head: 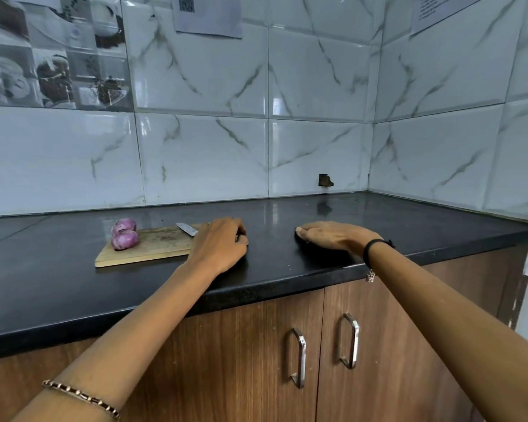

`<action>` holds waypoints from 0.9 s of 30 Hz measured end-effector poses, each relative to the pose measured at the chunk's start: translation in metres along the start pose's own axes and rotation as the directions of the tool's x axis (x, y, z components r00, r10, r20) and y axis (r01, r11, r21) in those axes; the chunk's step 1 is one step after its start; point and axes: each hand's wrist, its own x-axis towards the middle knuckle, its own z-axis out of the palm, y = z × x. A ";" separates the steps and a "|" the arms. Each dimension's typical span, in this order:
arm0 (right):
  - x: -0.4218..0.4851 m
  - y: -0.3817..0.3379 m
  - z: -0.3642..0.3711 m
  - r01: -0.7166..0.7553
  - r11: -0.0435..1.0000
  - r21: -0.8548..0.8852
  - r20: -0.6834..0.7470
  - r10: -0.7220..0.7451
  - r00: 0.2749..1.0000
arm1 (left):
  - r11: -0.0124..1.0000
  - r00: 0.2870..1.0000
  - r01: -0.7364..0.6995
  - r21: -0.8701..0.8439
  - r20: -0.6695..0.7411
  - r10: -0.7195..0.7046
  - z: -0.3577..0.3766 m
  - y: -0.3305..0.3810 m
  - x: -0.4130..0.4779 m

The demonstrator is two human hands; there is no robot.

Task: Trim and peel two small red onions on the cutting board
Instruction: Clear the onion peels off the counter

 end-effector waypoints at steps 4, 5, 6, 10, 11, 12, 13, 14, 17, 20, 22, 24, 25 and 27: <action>-0.009 -0.009 -0.009 0.018 0.978 -0.206 0.088 0.000 0.996 | 1.000 1.000 -0.014 0.003 -0.002 0.014 0.000 -0.001 -0.001; -0.011 -0.010 -0.010 0.022 0.968 -0.249 0.080 -0.002 0.997 | 1.000 1.000 -0.017 0.007 -0.003 0.017 0.000 -0.001 -0.001; -0.014 -0.012 -0.009 0.023 0.960 -0.279 0.052 -0.009 0.999 | 1.000 1.000 -0.021 0.013 -0.004 0.021 0.000 0.000 -0.002; -0.025 -0.016 0.006 0.010 0.973 -0.231 -0.194 -0.056 0.979 | 0.997 0.998 -0.057 0.050 -0.023 0.058 -0.002 0.002 -0.006; -0.028 -0.019 0.010 0.002 0.975 -0.222 -0.251 -0.059 0.966 | 0.996 0.997 -0.071 0.061 -0.036 0.073 -0.003 0.003 -0.007; -0.031 -0.022 0.012 -0.005 0.974 -0.227 -0.296 -0.063 0.953 | 0.994 0.995 -0.084 0.071 -0.049 0.088 -0.004 0.004 -0.007; -0.032 -0.024 0.014 -0.009 0.971 -0.241 -0.330 -0.074 0.941 | 0.992 0.993 -0.095 0.079 -0.060 0.100 -0.004 0.005 -0.008; -0.034 -0.026 0.015 -0.009 0.967 -0.255 -0.355 -0.085 0.931 | 0.990 0.991 -0.106 0.090 -0.067 0.112 -0.005 0.007 -0.009; -0.036 -0.030 0.015 0.000 0.958 -0.286 -0.389 -0.116 0.914 | 0.984 0.987 -0.131 0.117 -0.073 0.140 -0.005 0.014 -0.011; -0.038 -0.028 0.014 0.004 0.949 -0.316 -0.394 -0.135 0.909 | 0.980 0.984 -0.150 0.127 -0.076 0.161 -0.004 0.024 -0.015; -0.042 -0.026 0.017 0.011 0.948 -0.319 -0.410 -0.149 0.900 | 0.980 0.983 -0.157 0.123 -0.075 0.166 -0.004 0.032 -0.016; -0.046 -0.022 0.021 0.030 0.955 -0.294 -0.417 -0.156 0.895 | 0.980 0.983 -0.163 0.117 -0.072 0.172 -0.003 0.041 -0.018; -0.044 -0.018 0.023 0.048 0.966 -0.254 -0.420 -0.154 0.894 | 0.979 0.982 -0.169 0.114 -0.067 0.177 -0.002 0.046 -0.019; -0.037 -0.006 0.023 0.071 0.996 -0.059 -0.465 -0.091 0.881 | 0.980 0.981 -0.180 0.090 -0.056 0.185 0.000 0.057 -0.021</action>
